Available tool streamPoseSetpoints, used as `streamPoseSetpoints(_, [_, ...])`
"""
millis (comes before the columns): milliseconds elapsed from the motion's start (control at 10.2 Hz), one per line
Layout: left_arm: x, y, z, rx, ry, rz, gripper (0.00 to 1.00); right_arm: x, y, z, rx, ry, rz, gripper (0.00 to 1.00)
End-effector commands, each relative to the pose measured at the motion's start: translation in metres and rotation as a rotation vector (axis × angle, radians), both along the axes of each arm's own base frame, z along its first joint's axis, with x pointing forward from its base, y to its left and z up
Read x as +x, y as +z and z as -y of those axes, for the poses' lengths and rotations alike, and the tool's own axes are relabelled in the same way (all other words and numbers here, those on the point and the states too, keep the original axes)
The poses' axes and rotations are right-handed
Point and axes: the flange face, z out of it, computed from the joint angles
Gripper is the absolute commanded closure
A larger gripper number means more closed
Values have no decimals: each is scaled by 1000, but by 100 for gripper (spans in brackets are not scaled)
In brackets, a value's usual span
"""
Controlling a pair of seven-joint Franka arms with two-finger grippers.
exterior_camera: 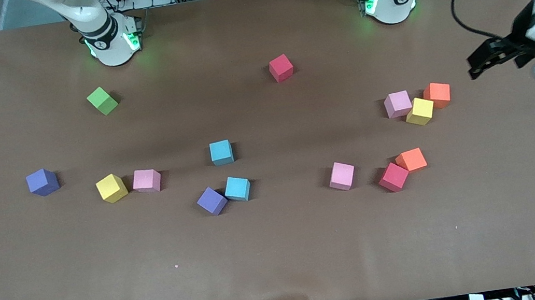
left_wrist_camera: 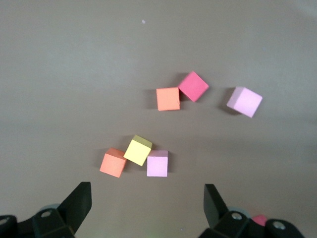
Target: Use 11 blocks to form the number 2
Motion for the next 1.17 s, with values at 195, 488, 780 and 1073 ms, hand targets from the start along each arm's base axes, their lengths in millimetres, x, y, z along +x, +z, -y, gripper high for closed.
streamPoseSetpoints(195, [-36, -96, 81, 15, -112, -109, 0, 44, -132, -1, 12, 5, -131, 0])
streamPoseSetpoints(488, [-96, -200, 181, 70, 27, -153, 0, 68, -213, -7, 16, 16, -141, 0])
streamPoseSetpoints(780, [-159, -273, 258, 60, 186, -203, 0, 65, -256, -26, 15, 46, -169, 0])
streamPoseSetpoints(1073, [-229, -315, 340, 5, 396, -249, 0, 67, -291, -51, 21, 84, -229, 0])
